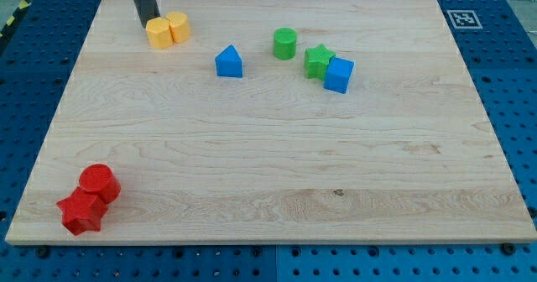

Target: Place the yellow hexagon above the blue triangle

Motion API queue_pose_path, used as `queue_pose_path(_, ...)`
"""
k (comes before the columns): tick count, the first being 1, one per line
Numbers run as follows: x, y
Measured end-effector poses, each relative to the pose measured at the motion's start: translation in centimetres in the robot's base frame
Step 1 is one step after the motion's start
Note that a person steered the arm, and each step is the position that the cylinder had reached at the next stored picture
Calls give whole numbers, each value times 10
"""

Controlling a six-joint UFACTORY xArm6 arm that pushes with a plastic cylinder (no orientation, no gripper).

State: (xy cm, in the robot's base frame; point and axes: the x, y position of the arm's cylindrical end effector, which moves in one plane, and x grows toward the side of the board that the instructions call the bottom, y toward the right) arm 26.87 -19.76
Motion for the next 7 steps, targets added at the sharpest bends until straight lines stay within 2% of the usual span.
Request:
queue_pose_path(2, 39, 0)
queue_pose_path(4, 58, -17)
queue_pose_path(7, 52, -3)
